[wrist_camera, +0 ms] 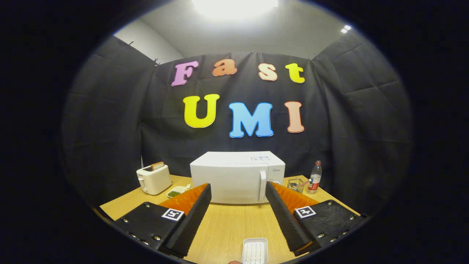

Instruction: Open the microwave, put the food inside, and close the microwave door.

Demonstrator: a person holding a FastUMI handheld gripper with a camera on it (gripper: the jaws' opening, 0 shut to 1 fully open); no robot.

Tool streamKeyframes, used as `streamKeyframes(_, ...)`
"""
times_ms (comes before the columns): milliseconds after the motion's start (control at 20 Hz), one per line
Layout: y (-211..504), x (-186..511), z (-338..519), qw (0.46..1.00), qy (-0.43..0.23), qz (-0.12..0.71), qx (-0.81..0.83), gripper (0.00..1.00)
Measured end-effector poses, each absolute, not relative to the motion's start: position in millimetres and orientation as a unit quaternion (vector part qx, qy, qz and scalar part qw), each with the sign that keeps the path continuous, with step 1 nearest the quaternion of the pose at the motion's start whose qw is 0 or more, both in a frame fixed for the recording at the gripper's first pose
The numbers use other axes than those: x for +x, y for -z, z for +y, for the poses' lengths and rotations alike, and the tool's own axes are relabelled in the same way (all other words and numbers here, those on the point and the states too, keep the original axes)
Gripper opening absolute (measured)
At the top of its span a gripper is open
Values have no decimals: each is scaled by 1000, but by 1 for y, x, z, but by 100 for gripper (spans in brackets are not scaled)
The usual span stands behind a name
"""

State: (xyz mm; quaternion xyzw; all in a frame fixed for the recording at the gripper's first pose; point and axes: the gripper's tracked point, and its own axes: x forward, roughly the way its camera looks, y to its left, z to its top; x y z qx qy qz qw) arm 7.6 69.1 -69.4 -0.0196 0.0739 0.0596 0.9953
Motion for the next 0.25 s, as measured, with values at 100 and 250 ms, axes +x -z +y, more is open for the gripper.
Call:
streamKeyframes(100,65,4,71,996,-62,69,-6,97)
streamKeyframes(250,53,4,68,997,-56,58,0,97)
